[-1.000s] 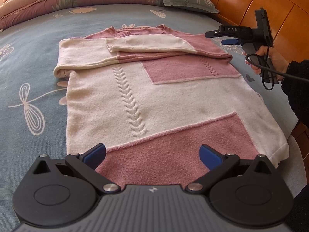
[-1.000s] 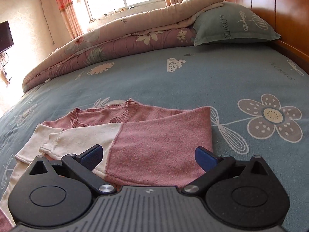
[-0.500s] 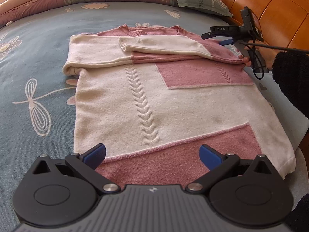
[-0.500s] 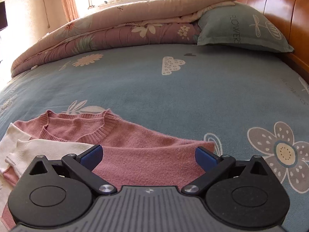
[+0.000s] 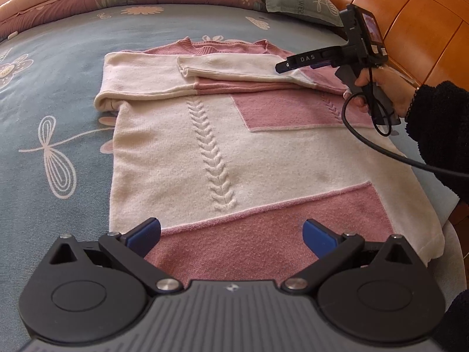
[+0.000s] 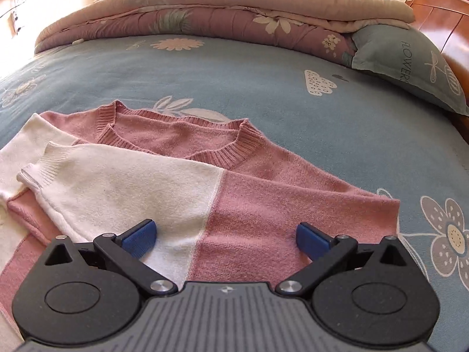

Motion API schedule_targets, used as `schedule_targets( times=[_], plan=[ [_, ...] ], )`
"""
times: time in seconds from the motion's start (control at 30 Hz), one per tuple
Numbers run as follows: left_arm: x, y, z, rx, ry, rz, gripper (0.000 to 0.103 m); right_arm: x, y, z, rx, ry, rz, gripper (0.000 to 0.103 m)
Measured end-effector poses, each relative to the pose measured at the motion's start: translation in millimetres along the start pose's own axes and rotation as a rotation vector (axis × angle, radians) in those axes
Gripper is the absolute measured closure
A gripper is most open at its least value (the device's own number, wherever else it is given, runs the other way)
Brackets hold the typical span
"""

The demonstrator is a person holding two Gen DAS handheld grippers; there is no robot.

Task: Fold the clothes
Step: 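Lift the open right tool away from the folded sleeve, then withdraw the open right tool while the open left tool hovers over the folded sleeves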

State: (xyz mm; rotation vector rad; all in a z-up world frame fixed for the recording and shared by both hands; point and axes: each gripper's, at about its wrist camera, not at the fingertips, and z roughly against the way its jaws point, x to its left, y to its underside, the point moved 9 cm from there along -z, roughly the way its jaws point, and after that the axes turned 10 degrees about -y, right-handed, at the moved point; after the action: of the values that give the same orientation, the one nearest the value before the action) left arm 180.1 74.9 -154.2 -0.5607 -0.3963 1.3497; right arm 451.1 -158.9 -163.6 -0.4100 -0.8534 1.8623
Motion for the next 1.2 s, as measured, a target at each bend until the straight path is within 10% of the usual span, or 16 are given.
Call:
schedule_targets(
  times=[0.33,0.57,1.0,1.2],
  plan=[
    [7,5,11,-0.01,-0.001,0.026,0.001,72,-5,-30,0.018,-0.115,-0.024,0.0],
    [8,7,18,-0.027,-0.007,0.018,0.001,64,0,41,0.008,-0.121,-0.064,0.0],
    [-22,36,-3,0.028,0.043,-0.052,0.001,64,175,142,0.206,-0.038,-0.146,0.0],
    [-16,53,7,0.038,0.028,-0.034,0.001,69,194,151,0.087,0.028,-0.174,0.0]
  ],
)
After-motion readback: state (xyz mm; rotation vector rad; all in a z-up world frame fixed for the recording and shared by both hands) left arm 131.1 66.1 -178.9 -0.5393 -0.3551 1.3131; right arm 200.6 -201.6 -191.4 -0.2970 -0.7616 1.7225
